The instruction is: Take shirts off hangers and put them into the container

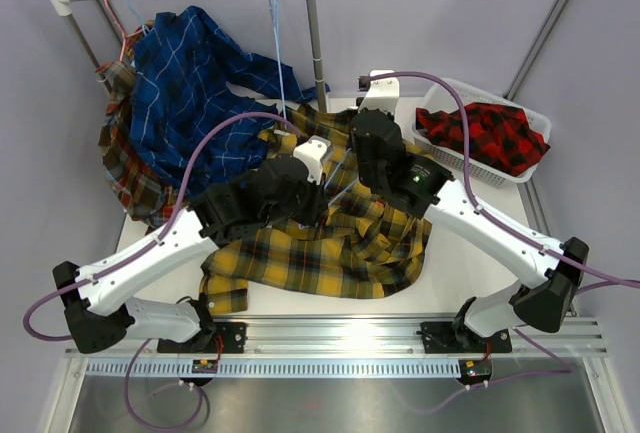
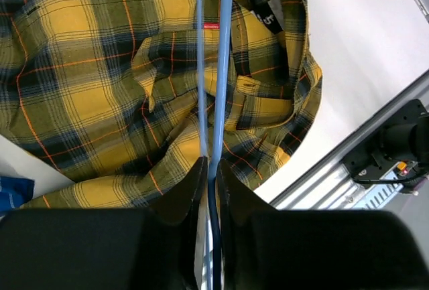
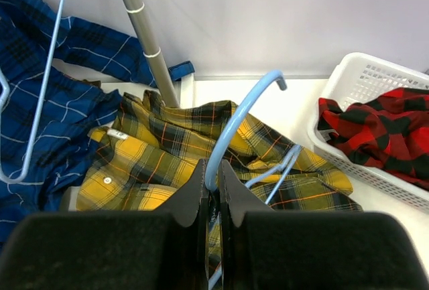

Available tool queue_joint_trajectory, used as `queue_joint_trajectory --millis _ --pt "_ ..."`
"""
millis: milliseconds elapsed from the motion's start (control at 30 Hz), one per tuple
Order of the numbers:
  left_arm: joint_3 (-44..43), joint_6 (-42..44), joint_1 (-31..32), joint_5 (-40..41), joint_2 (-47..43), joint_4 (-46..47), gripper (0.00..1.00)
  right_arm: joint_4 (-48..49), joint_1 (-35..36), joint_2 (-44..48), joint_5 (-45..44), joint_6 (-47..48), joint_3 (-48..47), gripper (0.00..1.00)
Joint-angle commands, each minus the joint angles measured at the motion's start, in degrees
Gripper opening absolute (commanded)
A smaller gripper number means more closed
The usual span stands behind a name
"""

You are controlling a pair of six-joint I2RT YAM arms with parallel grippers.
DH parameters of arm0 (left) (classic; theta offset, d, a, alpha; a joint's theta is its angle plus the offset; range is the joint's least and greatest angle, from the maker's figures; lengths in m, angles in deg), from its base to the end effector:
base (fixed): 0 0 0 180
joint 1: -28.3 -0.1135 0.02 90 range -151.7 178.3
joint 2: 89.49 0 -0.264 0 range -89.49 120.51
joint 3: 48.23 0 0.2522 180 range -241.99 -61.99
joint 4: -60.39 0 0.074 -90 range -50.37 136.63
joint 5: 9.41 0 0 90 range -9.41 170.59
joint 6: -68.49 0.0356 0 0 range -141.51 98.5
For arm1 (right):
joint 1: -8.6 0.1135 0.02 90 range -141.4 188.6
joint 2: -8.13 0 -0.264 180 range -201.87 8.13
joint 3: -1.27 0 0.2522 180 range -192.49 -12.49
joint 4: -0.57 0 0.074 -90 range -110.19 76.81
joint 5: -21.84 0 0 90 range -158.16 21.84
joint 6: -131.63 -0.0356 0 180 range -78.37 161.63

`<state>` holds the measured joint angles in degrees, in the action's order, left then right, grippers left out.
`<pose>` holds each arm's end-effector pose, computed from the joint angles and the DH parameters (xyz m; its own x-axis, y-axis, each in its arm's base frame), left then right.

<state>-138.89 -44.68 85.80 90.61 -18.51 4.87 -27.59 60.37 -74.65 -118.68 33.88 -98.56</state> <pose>0.1448 -0.2158 0.3842 -0.5862 0.1990 -0.7854 0.5701 0.7901 -0.2253 0.2213 0.2365 0.4307 -0.1223 -0.0167 -0.9924 -0.0144 0.9998 -0.0150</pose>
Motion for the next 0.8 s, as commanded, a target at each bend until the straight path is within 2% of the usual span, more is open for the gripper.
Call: queue_joint_trajectory --millis 0,67,233,267,367,400,467,500,600,667,767 --pt "1.1 -0.1 0.2 4.8 -1.2 0.7 0.09 3.2 1.1 0.0 -3.1 0.8 -2.3 0.00" --pt "1.4 0.2 0.2 5.3 -2.2 0.8 0.01 2.5 1.1 -0.1 -2.5 0.5 -2.2 0.00" --pt "3.5 2.3 0.2 6.0 -5.7 0.8 0.00 -2.0 1.0 0.5 2.3 -1.6 -2.7 0.02" --pt "4.0 2.6 0.2 6.3 -6.4 0.9 0.00 -2.9 1.1 0.8 3.4 -2.4 -2.7 0.12" --pt "6.1 2.4 0.2 7.3 -9.5 0.9 0.00 -6.0 1.1 2.4 7.3 -4.6 -2.8 0.28" --pt "6.6 2.4 0.2 7.6 -11.1 0.8 0.00 -7.4 1.1 3.0 8.2 -5.3 -2.8 0.41" --pt "8.3 1.9 0.2 7.9 -12.6 0.9 0.00 -8.6 1.1 4.3 11.0 -6.6 -2.8 0.56" --pt "9.4 1.6 0.2 8.2 -14.1 0.8 0.00 -9.6 1.1 5.4 13.0 -6.9 -3.0 0.72" --pt "10.7 0.7 0.2 9.3 -15.8 -0.2 0.00 -10.9 1.1 7.5 16.0 -7.7 -3.0 0.94" --pt "11.3 0.0 0.2 9.9 -16.9 -1.6 0.00 -11.9 1.1 8.8 18.4 -8.5 -3.0 0.99" --pt "12.7 -0.5 0.2 10.2 -18.4 -5.2 0.00 -12.3 1.1 12.1 21.9 -9.1 -1.9 0.99"
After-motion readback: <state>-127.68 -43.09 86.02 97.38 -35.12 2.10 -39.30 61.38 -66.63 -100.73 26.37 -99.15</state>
